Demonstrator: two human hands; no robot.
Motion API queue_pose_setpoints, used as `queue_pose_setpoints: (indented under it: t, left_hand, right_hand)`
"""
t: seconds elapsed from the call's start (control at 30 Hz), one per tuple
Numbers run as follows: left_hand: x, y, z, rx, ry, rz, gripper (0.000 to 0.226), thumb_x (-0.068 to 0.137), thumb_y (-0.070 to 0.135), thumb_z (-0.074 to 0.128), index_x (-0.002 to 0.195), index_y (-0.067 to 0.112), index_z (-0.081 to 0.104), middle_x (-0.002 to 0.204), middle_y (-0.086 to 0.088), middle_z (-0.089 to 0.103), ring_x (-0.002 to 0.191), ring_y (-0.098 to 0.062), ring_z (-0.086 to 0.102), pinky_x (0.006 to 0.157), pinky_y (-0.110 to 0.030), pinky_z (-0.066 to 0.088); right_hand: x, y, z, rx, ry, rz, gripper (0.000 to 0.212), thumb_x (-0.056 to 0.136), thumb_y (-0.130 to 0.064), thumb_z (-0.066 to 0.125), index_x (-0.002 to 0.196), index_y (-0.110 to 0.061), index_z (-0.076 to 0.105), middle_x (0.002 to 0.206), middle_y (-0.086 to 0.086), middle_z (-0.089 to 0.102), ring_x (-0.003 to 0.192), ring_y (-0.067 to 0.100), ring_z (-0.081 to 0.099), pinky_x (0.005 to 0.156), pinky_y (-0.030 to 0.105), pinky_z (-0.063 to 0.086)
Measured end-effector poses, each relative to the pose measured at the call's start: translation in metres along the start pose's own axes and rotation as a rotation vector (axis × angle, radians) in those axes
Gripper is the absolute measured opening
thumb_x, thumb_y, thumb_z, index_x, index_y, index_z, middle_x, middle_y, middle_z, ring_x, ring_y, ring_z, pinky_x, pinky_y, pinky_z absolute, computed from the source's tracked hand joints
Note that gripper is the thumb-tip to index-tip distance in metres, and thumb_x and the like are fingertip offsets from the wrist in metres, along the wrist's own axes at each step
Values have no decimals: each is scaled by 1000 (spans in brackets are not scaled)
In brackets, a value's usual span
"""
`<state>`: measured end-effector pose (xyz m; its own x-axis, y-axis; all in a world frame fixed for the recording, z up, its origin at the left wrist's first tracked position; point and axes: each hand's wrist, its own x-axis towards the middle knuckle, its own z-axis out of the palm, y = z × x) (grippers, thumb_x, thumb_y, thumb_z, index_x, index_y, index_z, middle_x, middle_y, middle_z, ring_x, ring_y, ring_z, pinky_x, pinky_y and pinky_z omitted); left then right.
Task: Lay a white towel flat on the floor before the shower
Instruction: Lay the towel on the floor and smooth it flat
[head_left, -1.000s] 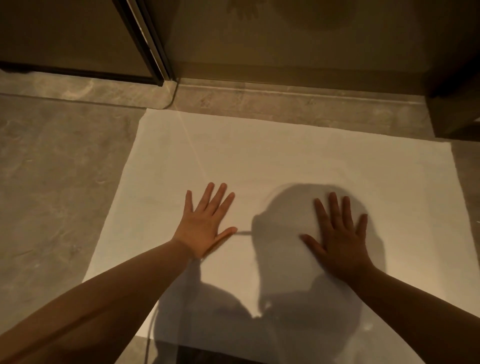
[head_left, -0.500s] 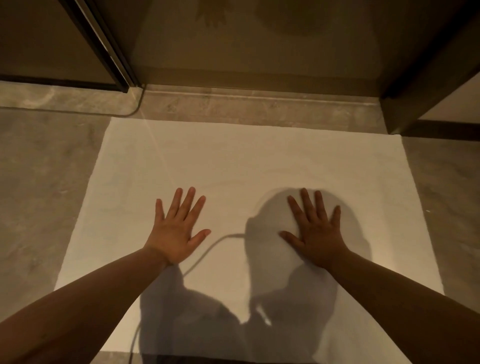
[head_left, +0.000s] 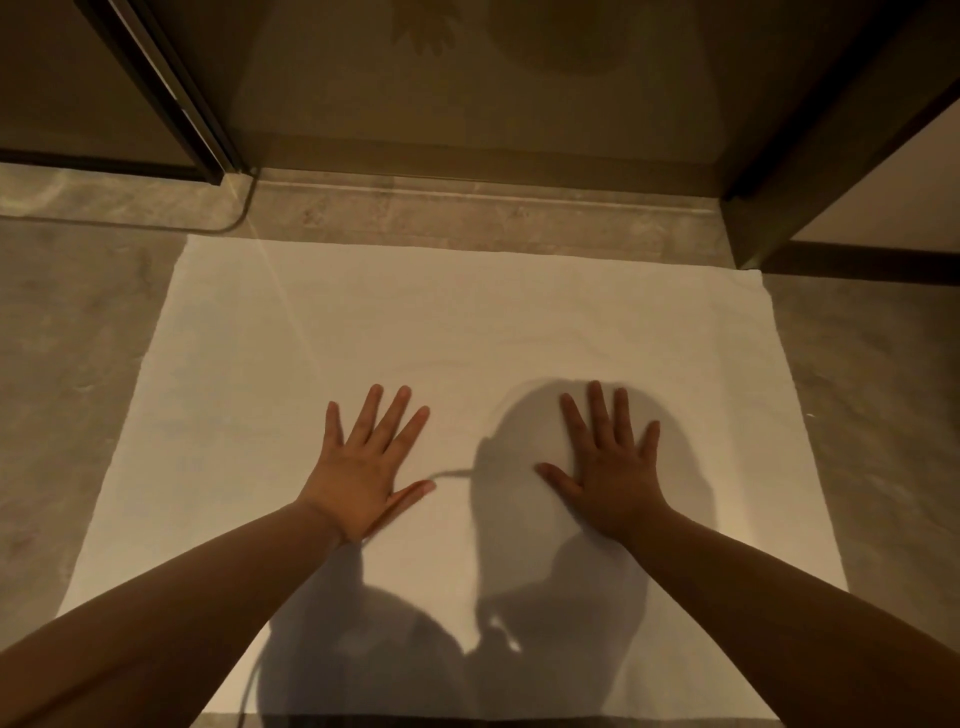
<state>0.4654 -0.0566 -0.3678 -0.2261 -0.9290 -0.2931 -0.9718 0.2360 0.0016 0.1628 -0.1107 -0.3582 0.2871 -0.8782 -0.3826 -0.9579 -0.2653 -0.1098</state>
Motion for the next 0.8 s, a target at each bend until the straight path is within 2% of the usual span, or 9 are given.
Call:
queue_pose_setpoints:
  t: [0.33, 0.8]
  left_hand:
    - [0, 3, -7, 47, -71, -6, 82, 76, 75, -17, 140, 26, -33, 151, -7, -32, 139, -33, -28, 110, -62, -2]
    - [2, 6, -13, 67, -119, 2, 82, 75, 74, -16, 138, 25, -35, 151, -8, -33, 138, -34, -29, 110, -63, 0]
  right_hand:
    - [0, 2, -3, 6, -36, 0, 86, 71, -83, -1, 138, -39, -32, 150, -2, -36, 136, 26, -35, 109, 64, -7]
    - [0, 5, -3, 2, -48, 7, 85, 70, -84, -2, 136, -40, -35, 150, -2, -36, 137, 26, -34, 108, 64, -6]
